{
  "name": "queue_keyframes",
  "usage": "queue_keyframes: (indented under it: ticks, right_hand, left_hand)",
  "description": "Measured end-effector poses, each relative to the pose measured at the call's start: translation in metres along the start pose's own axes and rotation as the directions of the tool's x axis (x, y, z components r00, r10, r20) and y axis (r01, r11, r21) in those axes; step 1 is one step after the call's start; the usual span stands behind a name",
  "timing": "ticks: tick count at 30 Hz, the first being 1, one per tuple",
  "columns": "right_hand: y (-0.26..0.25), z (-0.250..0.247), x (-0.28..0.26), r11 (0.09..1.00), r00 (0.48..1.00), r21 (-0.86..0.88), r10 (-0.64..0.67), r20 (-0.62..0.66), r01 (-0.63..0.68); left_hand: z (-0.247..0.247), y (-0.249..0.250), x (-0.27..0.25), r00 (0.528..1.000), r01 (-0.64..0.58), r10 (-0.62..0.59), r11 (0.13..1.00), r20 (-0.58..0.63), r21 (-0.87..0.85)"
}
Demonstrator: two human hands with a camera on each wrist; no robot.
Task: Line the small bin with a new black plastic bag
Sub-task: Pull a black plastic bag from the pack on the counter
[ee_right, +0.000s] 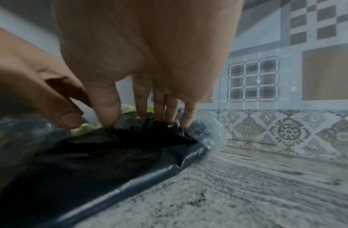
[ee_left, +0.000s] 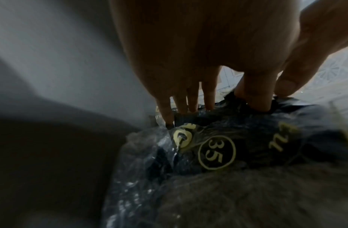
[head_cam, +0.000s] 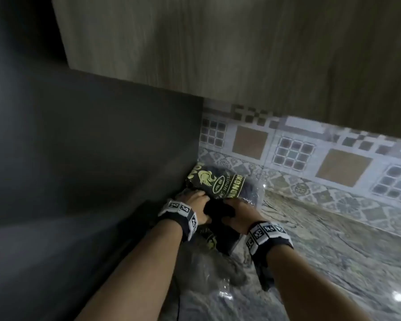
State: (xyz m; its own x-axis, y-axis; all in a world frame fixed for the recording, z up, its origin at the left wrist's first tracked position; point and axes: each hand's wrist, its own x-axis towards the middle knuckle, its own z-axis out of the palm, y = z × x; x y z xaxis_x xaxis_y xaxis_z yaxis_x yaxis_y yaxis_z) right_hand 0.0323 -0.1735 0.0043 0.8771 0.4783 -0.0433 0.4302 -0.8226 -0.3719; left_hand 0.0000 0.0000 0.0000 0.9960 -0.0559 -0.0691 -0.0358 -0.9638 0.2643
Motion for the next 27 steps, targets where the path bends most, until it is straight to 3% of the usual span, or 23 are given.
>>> queue_keyframes:
  ticks: [3, 6, 11, 17, 23, 27]
  right_hand:
    - [0.01, 0.008, 0.016, 0.995, 0.995, -0.102, 0.0, -0.1, -0.01]
    - [0.016, 0.012, 0.029, 0.982, 0.986, -0.183, 0.011, -0.168, -0.042]
    - [0.022, 0.02, 0.047, 0.938, 0.974, -0.322, 0.064, -0.215, -0.133]
    - [0.021, 0.024, 0.056, 0.852, 0.971, -0.502, 0.029, -0.238, -0.149]
    - [0.013, -0.003, 0.023, 0.937, 0.955, -0.343, -0.044, -0.293, -0.062]
    - [0.001, -0.037, -0.023, 0.974, 0.958, -0.225, -0.059, -0.281, -0.006]
  left_hand:
    - [0.009, -0.005, 0.021, 1.0, 0.021, -0.02, 0.998, 0.002, -0.058]
    - [0.014, -0.011, 0.049, 0.998, -0.046, 0.048, 0.997, -0.034, 0.056]
    - [0.02, -0.013, 0.069, 0.999, -0.049, 0.05, 0.984, 0.0, 0.17]
    - [0.029, -0.01, 0.067, 1.0, -0.013, 0.016, 0.991, -0.022, 0.135]
    - [0.02, 0.006, 0.041, 0.995, 0.036, -0.018, 0.982, -0.099, 0.187]
    - [0.0, 0.027, 0.004, 0.978, 0.044, -0.025, 0.995, -0.206, 0.086]
